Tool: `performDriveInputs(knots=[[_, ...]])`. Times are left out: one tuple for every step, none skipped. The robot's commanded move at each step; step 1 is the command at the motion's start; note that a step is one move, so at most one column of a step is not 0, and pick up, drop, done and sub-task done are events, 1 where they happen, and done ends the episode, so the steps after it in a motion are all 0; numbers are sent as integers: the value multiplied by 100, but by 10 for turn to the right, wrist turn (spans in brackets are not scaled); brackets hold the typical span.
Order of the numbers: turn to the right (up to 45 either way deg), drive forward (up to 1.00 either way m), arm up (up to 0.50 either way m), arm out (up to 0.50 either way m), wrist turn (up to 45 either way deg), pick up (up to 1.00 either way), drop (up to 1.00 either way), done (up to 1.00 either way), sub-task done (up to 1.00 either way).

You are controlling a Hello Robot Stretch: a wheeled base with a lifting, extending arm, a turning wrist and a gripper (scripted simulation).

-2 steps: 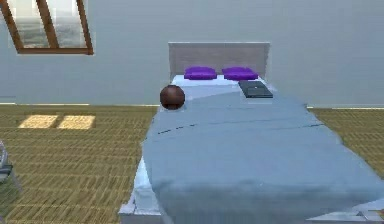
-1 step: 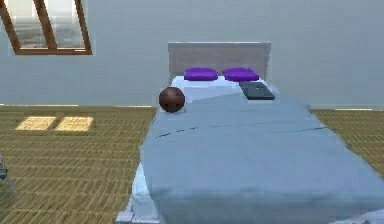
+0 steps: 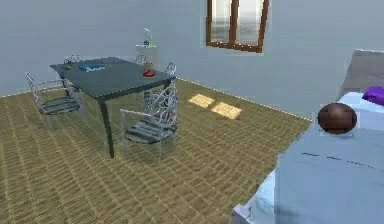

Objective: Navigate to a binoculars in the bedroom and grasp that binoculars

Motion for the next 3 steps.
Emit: performDriveInputs(knots=[[-390,0,0,0,0,0,0,0,0],[0,100,0,0,0,0,0,0,0],[-30,0,0,0,0,0,0,0,0]])
